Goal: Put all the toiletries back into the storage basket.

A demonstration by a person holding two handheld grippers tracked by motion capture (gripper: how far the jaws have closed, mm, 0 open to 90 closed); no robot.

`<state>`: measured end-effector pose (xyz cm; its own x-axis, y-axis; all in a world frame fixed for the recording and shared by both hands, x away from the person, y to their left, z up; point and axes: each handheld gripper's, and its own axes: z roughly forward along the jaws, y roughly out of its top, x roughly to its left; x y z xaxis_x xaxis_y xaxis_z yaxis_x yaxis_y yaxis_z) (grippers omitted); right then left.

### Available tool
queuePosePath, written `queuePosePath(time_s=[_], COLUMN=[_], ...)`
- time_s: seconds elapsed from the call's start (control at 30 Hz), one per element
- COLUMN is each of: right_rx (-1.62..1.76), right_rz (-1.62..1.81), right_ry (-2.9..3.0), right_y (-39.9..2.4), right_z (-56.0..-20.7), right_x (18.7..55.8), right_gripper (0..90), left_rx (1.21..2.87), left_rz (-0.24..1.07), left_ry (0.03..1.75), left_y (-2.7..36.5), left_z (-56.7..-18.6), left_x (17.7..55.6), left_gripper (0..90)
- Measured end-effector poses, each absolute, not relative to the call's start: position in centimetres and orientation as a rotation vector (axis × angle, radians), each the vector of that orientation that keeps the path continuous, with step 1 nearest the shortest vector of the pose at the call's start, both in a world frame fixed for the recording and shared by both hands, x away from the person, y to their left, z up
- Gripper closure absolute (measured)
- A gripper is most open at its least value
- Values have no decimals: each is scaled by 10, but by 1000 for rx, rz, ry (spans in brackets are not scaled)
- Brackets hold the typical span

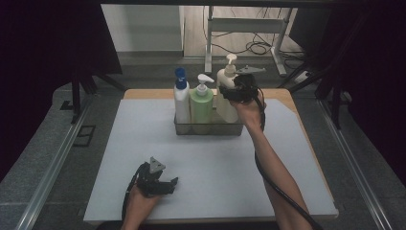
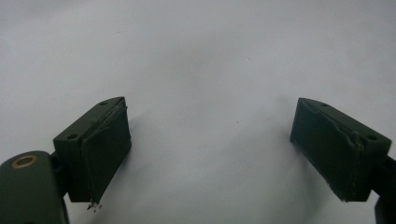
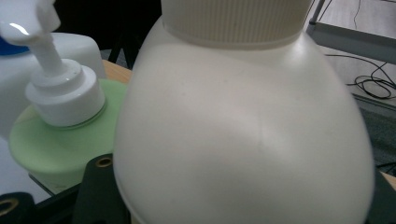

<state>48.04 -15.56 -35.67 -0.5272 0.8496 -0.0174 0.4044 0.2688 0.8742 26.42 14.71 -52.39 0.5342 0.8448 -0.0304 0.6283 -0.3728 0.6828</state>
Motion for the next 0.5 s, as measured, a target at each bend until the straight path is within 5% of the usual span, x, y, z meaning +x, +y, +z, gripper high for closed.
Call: queuePosePath(time_s=[0.5], right_rx=[1136], right_rz=[1183], right_ry=[2060], right_y=[-152], right_z=[-375], right_x=[489], right_gripper=[395], left_rx=[2124], left_rz=[431], left_ry=[1187], left_y=[147], left_z=[-524], left_x=[264], left_gripper=[119])
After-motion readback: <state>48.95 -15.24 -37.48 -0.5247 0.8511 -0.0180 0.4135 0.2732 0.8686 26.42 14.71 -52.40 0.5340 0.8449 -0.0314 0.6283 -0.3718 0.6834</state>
